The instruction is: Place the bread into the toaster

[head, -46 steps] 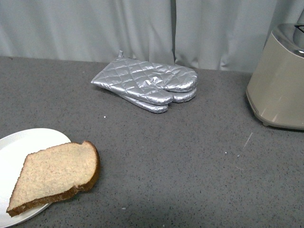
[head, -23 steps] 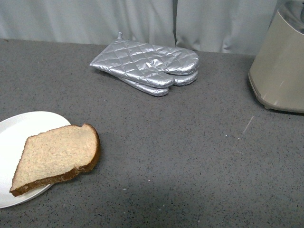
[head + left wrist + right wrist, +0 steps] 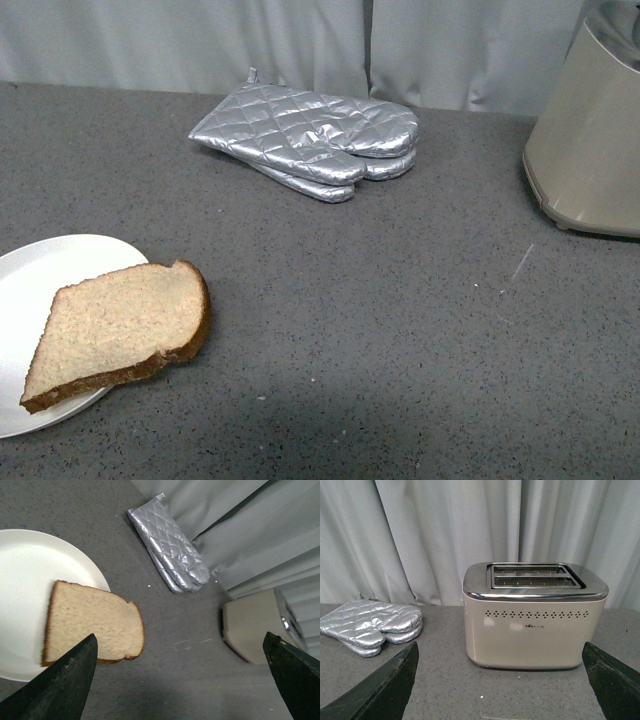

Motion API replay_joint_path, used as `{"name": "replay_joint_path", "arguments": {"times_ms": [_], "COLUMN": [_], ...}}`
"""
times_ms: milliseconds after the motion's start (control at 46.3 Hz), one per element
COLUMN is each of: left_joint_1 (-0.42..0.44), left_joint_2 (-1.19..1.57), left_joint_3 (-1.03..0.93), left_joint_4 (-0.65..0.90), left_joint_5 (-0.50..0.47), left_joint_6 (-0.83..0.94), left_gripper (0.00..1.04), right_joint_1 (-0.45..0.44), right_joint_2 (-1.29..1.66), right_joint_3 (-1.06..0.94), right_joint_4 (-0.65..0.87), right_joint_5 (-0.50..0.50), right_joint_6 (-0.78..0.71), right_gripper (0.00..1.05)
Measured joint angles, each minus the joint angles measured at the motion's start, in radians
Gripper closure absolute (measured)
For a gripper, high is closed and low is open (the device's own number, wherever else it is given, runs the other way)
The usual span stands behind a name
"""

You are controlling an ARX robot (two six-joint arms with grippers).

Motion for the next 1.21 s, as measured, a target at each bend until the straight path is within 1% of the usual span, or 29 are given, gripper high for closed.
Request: {"name": "replay_joint_path", "arguments": {"times_ms": [22,43,108,173,237,345,475,647,799,885,1014,1209], "left_joint_1": [-0.002,-0.002,0.011,0.04,0.086,0.147,0.259,0.34,0.388,0.407,0.431,0.438], "left_joint_2": [0.058,0.088,0.269,0.46,0.699,0.977,1.332,1.543,1.631,1.657,1.69,1.707], "left_joint_3": [0.01,0.014,0.046,0.091,0.169,0.283,0.462,0.62,0.71,0.728,0.746,0.743], "left_joint_4": [0.057,0.087,0.259,0.415,0.565,0.649,0.598,0.481,0.399,0.37,0.332,0.283], "left_joint_5": [0.009,0.013,0.041,0.076,0.133,0.165,0.179,0.184,0.159,0.153,0.116,0.119], "left_joint_6": [-0.04,-0.053,-0.077,-0.071,-0.025,0.093,0.299,0.536,0.707,0.772,0.879,0.967], "left_gripper": [0.07,0.07,0.07,0.07,0.07,0.07,0.07,0.07,0.07,0.07,0.07,0.07], "right_joint_1": [0.0,0.0,0.0,0.0,0.0,0.0,0.0,0.0,0.0,0.0,0.0,0.0], "right_joint_2": [0.0,0.0,0.0,0.0,0.0,0.0,0.0,0.0,0.0,0.0,0.0,0.0], "right_joint_3": [0.0,0.0,0.0,0.0,0.0,0.0,0.0,0.0,0.0,0.0,0.0,0.0], "right_joint_4": [0.0,0.0,0.0,0.0,0.0,0.0,0.0,0.0,0.0,0.0,0.0,0.0], "right_joint_5": [0.0,0.0,-0.001,-0.001,0.0,0.0,0.0,0.0,0.0,0.0,-0.001,-0.001], "right_joint_6": [0.0,0.0,0.0,0.0,0.0,0.0,0.0,0.0,0.0,0.0,0.0,0.0], "right_gripper": [0.09,0.09,0.09,0.09,0.09,0.09,0.09,0.09,0.09,0.09,0.09,0.09]}}
